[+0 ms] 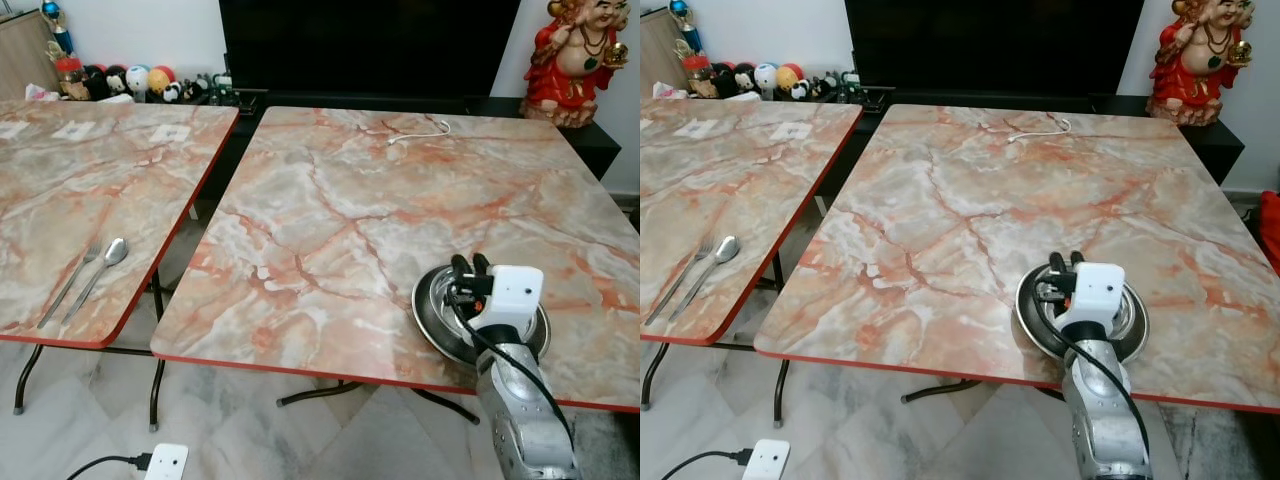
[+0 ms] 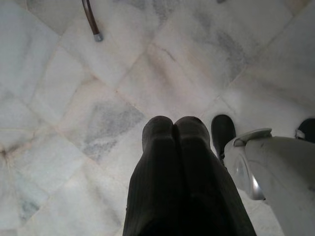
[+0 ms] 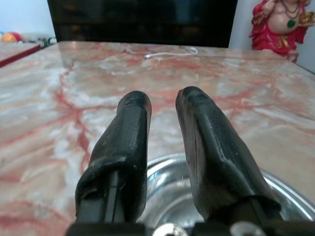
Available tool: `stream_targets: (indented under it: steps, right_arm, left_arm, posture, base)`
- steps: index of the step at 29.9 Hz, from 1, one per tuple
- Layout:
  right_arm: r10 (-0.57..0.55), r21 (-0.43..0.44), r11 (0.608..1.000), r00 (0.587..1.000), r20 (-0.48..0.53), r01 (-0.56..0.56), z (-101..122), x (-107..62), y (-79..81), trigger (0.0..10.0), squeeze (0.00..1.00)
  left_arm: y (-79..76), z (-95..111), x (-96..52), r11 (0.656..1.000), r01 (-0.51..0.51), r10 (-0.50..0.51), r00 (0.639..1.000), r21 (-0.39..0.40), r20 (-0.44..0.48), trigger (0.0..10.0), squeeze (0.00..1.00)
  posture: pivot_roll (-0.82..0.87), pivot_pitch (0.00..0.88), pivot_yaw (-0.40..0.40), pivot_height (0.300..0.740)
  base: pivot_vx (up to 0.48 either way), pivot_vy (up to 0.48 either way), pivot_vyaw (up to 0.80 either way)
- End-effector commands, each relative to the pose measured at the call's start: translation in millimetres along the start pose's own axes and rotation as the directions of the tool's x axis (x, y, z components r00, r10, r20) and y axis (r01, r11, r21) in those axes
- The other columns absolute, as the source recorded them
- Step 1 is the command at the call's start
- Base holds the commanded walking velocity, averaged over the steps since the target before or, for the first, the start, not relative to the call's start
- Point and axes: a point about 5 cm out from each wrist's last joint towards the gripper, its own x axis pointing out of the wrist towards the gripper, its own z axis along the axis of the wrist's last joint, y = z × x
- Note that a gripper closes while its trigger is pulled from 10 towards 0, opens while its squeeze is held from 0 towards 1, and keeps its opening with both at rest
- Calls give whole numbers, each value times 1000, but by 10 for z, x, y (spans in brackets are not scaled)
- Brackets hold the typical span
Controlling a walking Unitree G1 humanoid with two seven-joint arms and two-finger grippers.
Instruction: Setting the table
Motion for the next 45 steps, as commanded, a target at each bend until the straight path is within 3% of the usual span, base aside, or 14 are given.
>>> stream_targets:
  steps: [1, 8, 45]
  right_arm:
    - [-8, 11, 1000, 1000, -1, 8, -30, 7, 3, 10000, 0]
    - [17, 93, 995, 1000, 12, -18, -54, -11, 181, 10000, 0]
    - [12, 142, 990, 1000, 19, -14, -65, 87, 241, 10000, 0]
  left_arm:
    - [8, -49, -10, 1000, -11, 11, 1000, -26, -14, 10000, 0]
    - [12, -79, -16, 1000, -10, 10, 1000, -10, -24, 10000, 0]
    - [-7, -82, -16, 1000, -13, 12, 1000, -19, -25, 10000, 0]
  posture:
    - [2, 7, -29, 740]
    - [11, 0, -22, 740]
    - [35, 0, -37, 740]
  base:
    - [0, 0, 0]
    - [0, 464, 0]
    - [0, 480, 44]
